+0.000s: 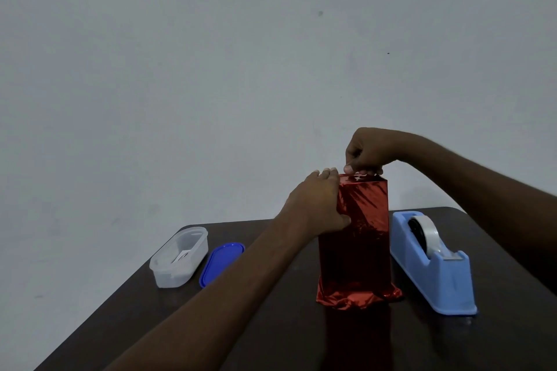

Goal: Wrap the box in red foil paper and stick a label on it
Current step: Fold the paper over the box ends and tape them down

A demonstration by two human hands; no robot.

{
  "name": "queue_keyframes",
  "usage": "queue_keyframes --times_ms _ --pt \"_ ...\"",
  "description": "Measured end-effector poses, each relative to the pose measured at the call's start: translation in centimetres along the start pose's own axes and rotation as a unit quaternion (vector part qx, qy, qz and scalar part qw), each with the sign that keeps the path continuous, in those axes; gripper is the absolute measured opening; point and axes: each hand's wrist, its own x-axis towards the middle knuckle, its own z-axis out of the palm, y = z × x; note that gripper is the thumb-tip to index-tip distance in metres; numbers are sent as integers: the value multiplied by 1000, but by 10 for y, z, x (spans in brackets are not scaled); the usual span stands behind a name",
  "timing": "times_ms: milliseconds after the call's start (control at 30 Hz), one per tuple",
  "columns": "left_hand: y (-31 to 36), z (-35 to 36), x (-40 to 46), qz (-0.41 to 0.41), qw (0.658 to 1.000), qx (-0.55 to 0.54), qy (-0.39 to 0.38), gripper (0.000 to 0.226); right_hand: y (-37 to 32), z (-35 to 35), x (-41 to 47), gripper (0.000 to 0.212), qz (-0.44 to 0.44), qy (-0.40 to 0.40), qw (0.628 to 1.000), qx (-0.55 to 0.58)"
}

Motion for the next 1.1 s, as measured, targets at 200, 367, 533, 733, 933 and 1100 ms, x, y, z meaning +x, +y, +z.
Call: queue_keyframes --times_ms 200,367,533,733,933,1100 --pt "0 0 1 1 1000 2 -2 94 -6 1 4 18 21 9 998 -64" --pt "0 0 2 -1 1000 -4 -5 95 -1 5 -2 45 80 38 990 -109" --pt "-1 3 4 -8 1000 -14 -4 105 19 7 -11 48 150 6 987 51" --pt "-4 3 3 -8 1000 -19 2 105 12 29 -18 46 152 41 966 204" --pt "-3 4 3 -8 999 -32 7 100 6 46 -16 42 201 53 945 254" --pt "-5 5 4 -12 999 -29 -7 105 6 47 -15 38 206 62 934 285"
